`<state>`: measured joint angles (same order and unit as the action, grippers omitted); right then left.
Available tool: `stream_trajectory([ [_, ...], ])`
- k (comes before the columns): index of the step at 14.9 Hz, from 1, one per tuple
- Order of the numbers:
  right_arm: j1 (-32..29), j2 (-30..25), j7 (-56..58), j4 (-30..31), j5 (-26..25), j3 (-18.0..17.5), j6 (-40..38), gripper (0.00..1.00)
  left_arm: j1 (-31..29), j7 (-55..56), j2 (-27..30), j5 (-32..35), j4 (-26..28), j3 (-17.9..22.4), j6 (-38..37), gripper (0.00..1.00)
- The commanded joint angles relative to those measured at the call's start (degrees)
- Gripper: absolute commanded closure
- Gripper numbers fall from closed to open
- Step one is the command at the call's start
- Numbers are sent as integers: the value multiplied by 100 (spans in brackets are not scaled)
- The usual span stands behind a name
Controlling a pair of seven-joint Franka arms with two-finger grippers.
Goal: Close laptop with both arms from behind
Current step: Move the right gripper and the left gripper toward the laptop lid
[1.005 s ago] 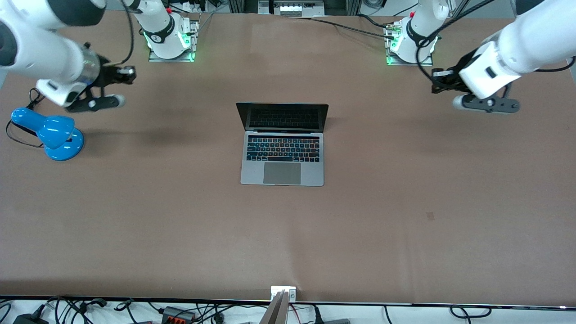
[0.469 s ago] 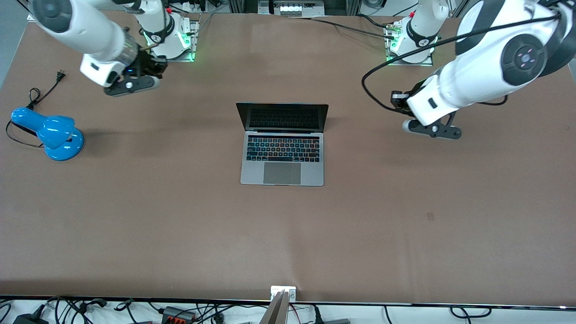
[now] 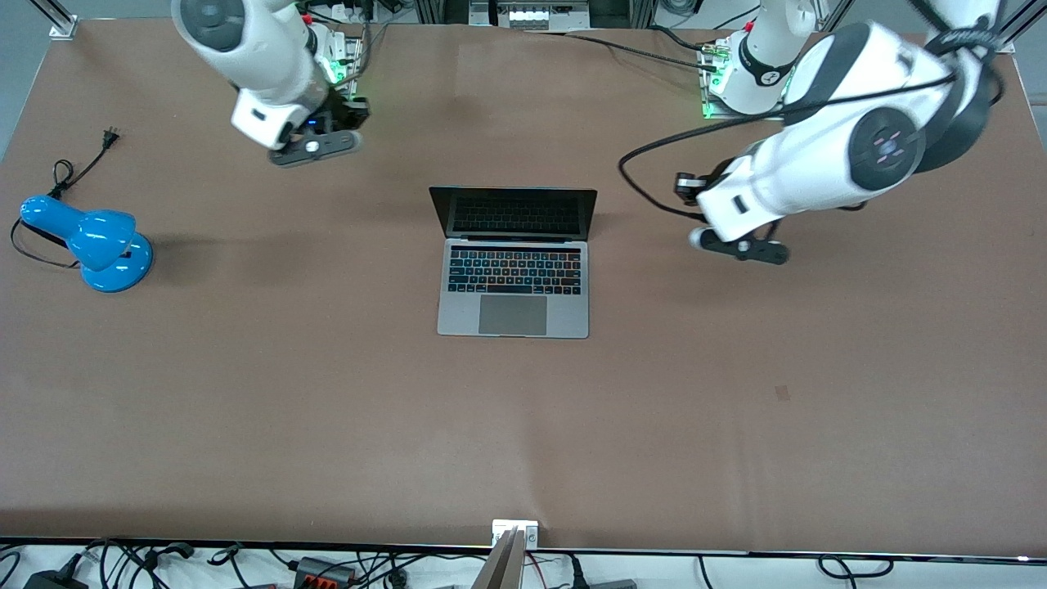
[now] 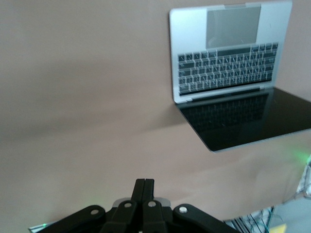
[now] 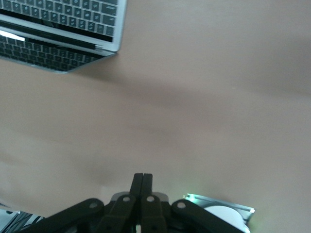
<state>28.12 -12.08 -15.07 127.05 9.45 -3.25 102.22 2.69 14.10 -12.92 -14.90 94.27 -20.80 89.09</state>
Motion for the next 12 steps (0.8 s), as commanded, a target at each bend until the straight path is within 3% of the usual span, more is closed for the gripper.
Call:
stream_trajectory([
  [1,552,266,-364,83,66,53,464,100,459,355,-105,-110,135,-21,-6,100],
  [6,1116,724,-812,83,66,61,1431,100,804,550,-202,-418,442,-21,143,100],
  [9,1186,864,-997,101,66,53,1774,100,786,567,218,-444,1249,-432,799,100],
  [12,1440,1110,-1409,110,75,44,2301,100,768,699,571,-724,2304,-925,2117,100],
])
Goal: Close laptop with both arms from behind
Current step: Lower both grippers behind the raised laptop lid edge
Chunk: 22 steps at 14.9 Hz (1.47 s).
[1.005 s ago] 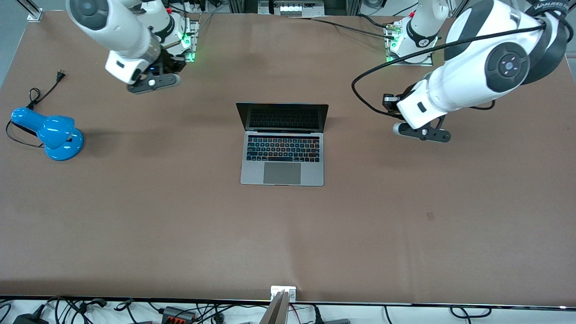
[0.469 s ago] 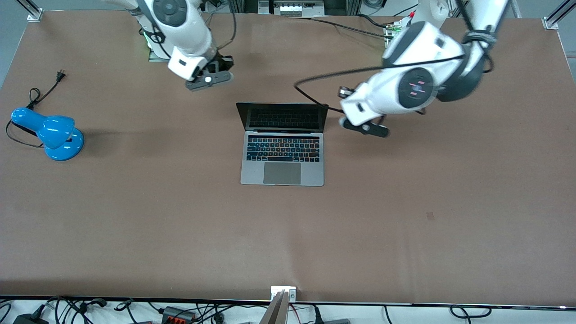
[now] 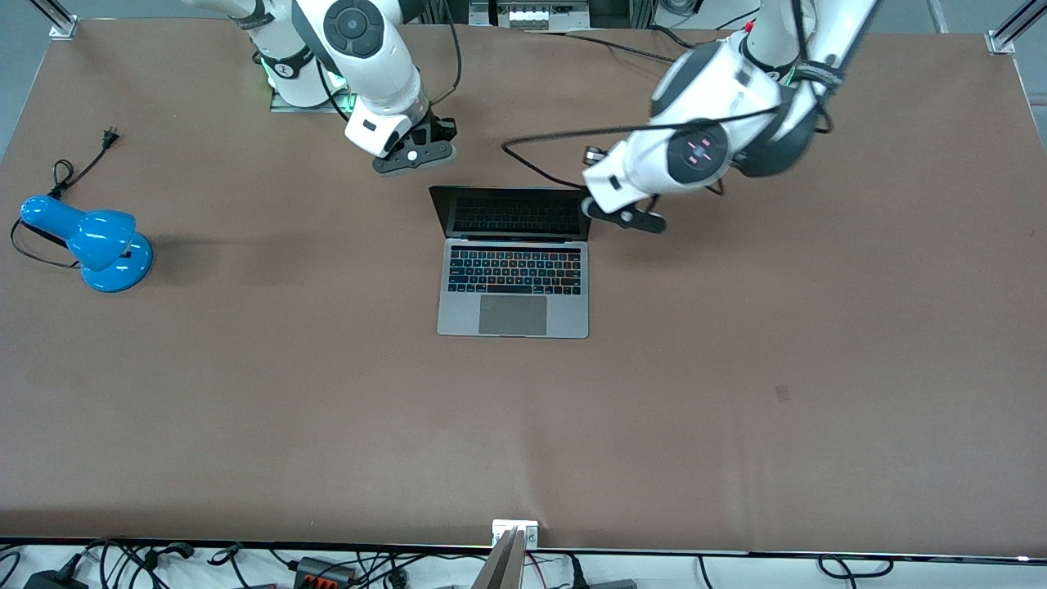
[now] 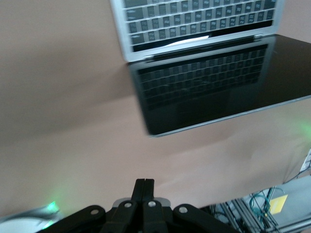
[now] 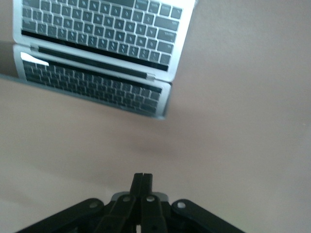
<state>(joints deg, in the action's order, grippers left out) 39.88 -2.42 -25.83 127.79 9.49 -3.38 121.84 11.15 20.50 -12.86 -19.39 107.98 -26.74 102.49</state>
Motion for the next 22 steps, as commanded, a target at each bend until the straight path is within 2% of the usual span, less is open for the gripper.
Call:
stream_trajectory([
  [1,414,267,-483,35,70,66,523,100,-78,103,556,-276,1023,-471,990,100],
  [5,565,462,-652,44,53,66,938,100,-61,217,679,-276,1287,-701,1176,100],
  [7,504,462,-582,44,26,66,982,100,-61,322,644,-276,1489,-736,1658,100],
  [11,548,602,-581,272,26,66,1946,100,-122,332,416,-276,1437,-719,1932,100],
  [13,583,699,-581,272,9,66,2081,100,-122,332,337,-250,1402,-701,1968,100],
  [15,583,708,-546,264,-157,74,2081,100,-131,332,249,-232,1323,-675,2082,100],
  [18,460,629,-537,264,-737,110,2072,100,-166,332,64,-206,1165,-648,2187,100],
  [22,364,655,-555,255,-1028,127,2212,100,-184,340,-207,4,884,-560,2188,100],
])
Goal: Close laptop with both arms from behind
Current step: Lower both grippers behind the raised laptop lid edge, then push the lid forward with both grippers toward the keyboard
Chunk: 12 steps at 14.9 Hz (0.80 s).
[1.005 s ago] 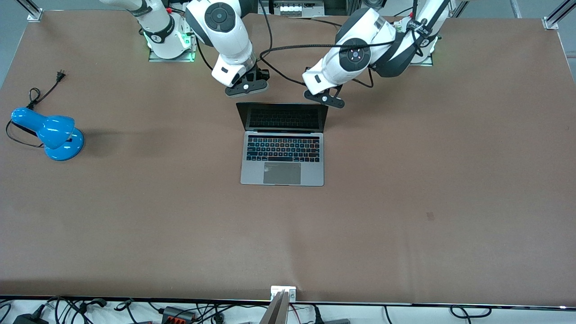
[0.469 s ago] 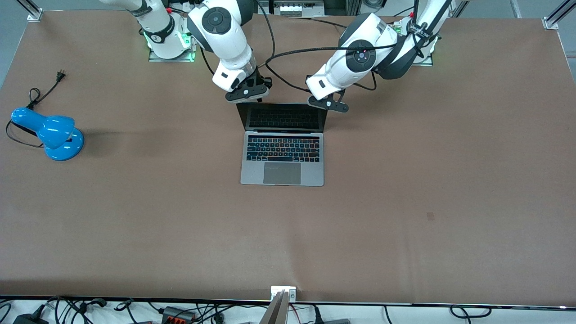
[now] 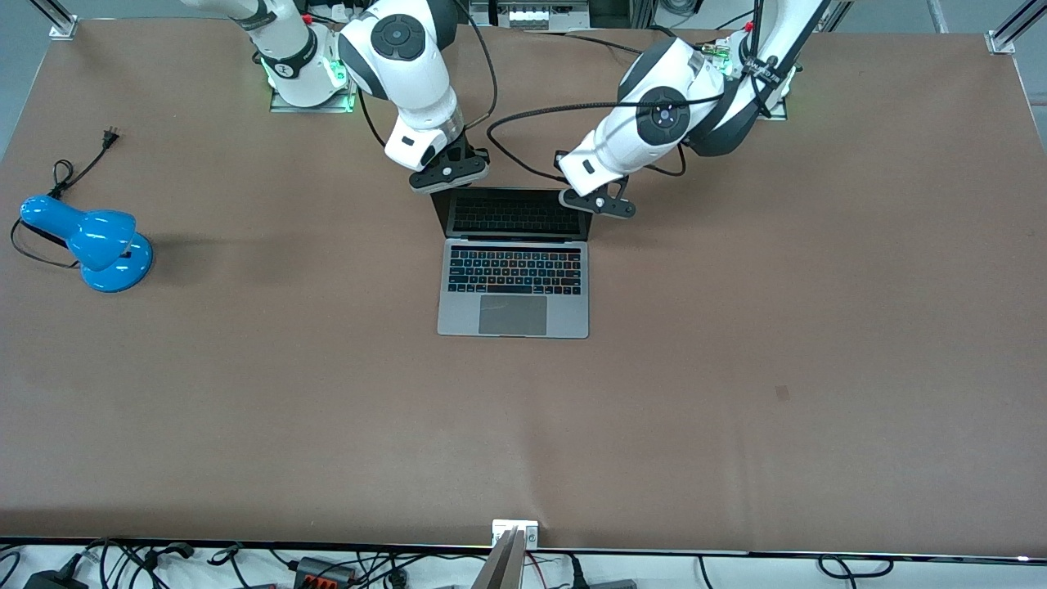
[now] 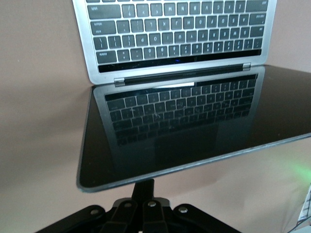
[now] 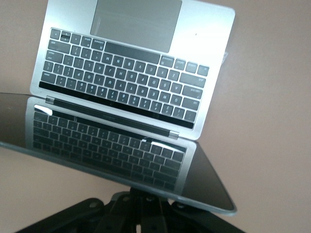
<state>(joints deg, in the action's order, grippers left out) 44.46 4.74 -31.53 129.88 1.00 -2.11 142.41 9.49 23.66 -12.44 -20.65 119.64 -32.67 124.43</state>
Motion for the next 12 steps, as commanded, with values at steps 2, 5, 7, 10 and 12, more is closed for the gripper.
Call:
stream_trajectory([
  [2,-209,-52,15,46,-205,0,400,100,-17,156,-425,307,-502,128,-7,100],
  [5,-368,18,24,46,-205,0,709,100,0,174,-513,325,-547,147,-7,100],
  [7,-412,62,33,46,-205,0,841,100,0,183,-627,482,-679,217,-15,100],
  [10,-536,168,-2,-67,-372,8,1025,100,0,200,-891,527,-924,322,-7,100],
  [12,-640,89,24,-77,-416,17,1043,100,9,200,-1040,527,-1126,375,-15,100],
])
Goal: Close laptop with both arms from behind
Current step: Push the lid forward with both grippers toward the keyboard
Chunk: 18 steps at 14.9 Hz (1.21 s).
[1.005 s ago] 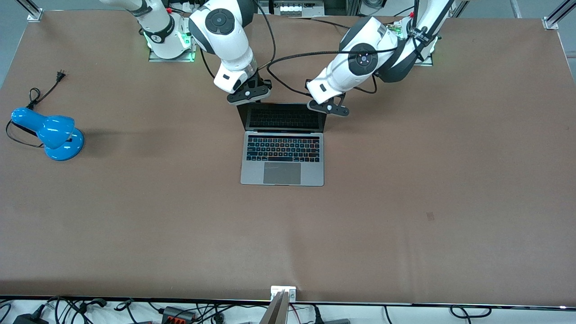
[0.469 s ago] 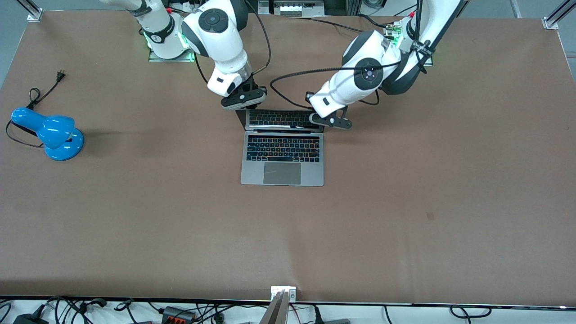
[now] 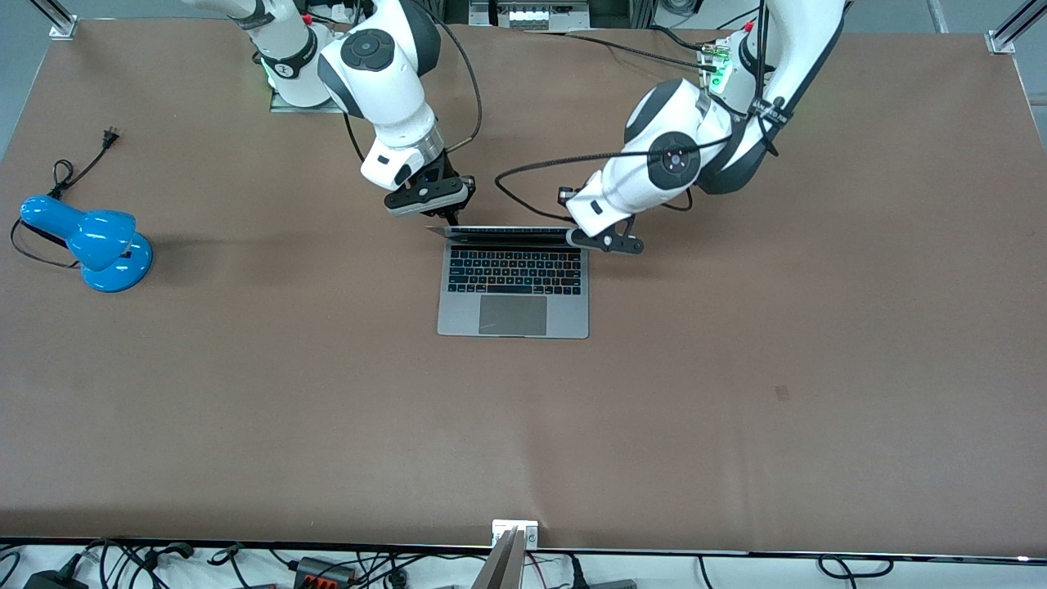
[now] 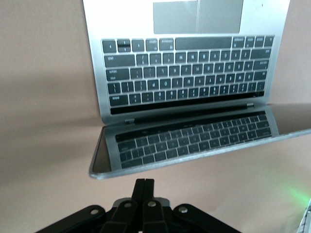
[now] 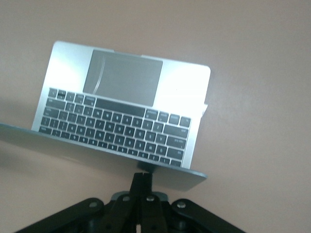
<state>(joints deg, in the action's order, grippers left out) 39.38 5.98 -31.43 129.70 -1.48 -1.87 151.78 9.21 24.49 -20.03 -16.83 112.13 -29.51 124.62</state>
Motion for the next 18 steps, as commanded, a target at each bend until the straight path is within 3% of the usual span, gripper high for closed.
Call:
stream_trajectory([
  [1,-220,52,6,-68,-229,-15,193,100,46,126,-369,144,-463,111,-34,100],
  [4,-518,202,23,-68,-274,-15,799,100,55,135,-580,205,-683,164,-34,100],
  [8,-554,860,6,-296,-265,-15,1493,100,55,310,-844,619,-894,200,-34,100],
  [18,-669,1994,41,-1192,-274,55,1600,100,99,477,-1722,1032,-1764,226,71,100],
])
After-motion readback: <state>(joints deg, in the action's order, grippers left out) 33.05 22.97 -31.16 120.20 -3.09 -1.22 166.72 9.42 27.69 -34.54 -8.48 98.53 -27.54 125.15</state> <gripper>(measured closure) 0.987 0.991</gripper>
